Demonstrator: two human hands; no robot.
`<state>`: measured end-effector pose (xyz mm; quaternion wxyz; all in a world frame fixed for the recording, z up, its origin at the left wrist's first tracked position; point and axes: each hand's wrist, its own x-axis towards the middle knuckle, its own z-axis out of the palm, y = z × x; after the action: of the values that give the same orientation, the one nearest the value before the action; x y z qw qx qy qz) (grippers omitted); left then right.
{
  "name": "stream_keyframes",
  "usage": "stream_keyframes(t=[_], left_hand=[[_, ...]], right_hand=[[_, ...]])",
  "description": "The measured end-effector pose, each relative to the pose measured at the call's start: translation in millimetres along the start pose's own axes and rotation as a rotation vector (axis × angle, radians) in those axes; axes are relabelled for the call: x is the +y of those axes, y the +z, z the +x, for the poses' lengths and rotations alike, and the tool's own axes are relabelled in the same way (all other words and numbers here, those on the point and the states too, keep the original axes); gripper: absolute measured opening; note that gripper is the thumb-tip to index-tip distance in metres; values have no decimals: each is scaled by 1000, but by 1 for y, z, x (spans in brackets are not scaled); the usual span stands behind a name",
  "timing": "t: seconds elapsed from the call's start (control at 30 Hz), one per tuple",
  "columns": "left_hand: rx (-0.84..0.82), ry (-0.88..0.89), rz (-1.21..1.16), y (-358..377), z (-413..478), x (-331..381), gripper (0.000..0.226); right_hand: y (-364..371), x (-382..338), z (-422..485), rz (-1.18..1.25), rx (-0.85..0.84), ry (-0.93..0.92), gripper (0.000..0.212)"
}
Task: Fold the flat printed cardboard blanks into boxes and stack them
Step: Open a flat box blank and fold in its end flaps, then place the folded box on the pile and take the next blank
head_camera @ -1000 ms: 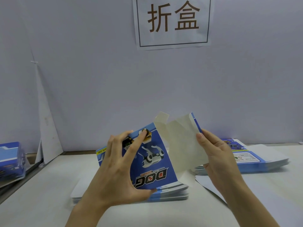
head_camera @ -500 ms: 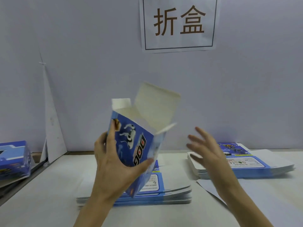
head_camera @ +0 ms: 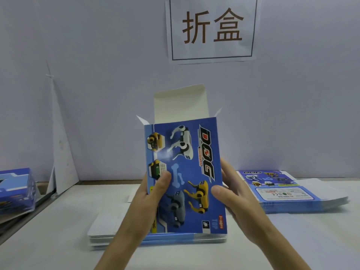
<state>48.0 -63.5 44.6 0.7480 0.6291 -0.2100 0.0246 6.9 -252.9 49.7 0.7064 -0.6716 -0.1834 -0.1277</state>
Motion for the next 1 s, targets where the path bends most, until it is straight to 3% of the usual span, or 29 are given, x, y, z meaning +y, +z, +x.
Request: stream_keyframes(t=[0.17, 0.33, 0.47, 0.7, 0.8, 1.0], left_hand=[[109, 117, 92, 4, -1, -2, 31], [96, 95, 98, -1, 1, -1, 41], [126, 148, 174, -4, 2, 0, 44], [120, 201, 194, 0, -2, -3, 32], [89, 226, 228, 5, -1, -2, 36], [-190, -45, 87, -22, 7, -2, 59]], right_hand=[[-5, 3, 4, -10, 69, 2, 57], [-2, 3, 3, -24, 15, 10, 69], [2, 7, 4, -86, 32, 22, 57], [5, 10, 4, -181, 24, 84, 93], [3, 15, 5, -75, 24, 113, 88], [9, 13, 3, 4, 84, 12, 69]])
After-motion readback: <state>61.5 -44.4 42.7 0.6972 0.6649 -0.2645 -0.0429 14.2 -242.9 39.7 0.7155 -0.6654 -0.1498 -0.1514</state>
